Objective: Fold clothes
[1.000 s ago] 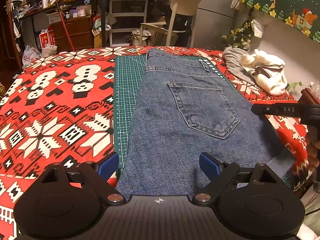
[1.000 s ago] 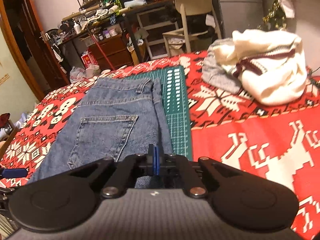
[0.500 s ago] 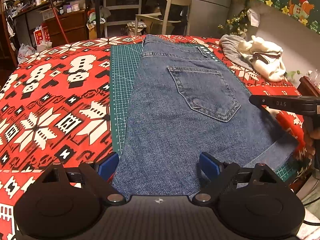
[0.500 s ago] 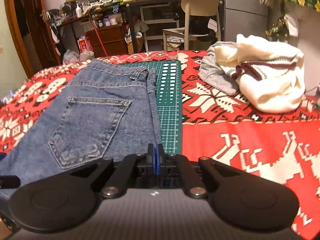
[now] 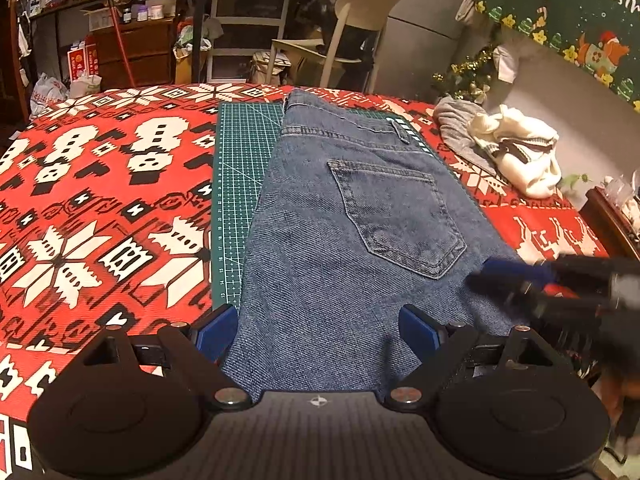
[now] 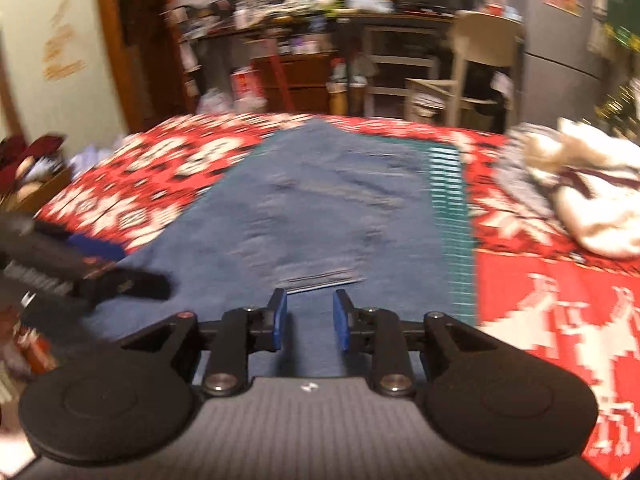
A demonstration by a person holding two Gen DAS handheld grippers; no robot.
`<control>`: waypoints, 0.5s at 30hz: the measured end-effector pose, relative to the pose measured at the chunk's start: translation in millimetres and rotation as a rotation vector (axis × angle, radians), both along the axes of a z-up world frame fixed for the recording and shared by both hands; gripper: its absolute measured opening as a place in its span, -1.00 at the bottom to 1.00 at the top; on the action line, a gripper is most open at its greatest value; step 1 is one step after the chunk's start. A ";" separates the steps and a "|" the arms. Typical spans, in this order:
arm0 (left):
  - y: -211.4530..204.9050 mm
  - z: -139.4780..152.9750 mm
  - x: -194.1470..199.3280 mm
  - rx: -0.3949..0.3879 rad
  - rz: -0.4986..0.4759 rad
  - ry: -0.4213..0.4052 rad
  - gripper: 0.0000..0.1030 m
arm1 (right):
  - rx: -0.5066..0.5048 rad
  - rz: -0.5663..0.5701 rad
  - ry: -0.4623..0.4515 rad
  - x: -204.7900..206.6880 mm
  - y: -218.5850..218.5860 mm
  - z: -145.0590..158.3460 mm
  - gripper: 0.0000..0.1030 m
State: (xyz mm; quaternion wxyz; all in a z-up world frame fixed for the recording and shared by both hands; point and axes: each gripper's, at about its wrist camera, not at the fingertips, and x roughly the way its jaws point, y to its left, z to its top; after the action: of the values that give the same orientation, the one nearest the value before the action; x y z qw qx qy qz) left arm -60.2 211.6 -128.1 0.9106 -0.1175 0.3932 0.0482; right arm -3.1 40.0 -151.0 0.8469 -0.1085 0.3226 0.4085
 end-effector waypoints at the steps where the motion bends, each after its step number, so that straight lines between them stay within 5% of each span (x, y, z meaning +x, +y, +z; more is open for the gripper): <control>1: -0.7 0.7 0.1 0.005 -0.001 0.000 0.70 | -0.009 0.023 -0.005 -5.9 6.4 -1.9 -0.42; 7: -3.1 5.8 0.5 0.020 -0.016 -0.010 0.74 | -0.054 0.059 -0.048 -19.0 27.5 -6.6 -0.27; 15: -3.8 4.8 4.8 0.045 0.006 0.000 0.79 | -0.076 -0.095 -0.042 13.8 -4.0 -9.1 -0.15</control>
State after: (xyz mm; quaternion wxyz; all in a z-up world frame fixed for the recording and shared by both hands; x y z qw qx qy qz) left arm -55.4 207.8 -123.3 0.9129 -0.0983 0.3916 0.0598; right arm 10.7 36.0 -160.1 0.8672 -0.1337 0.3249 0.3528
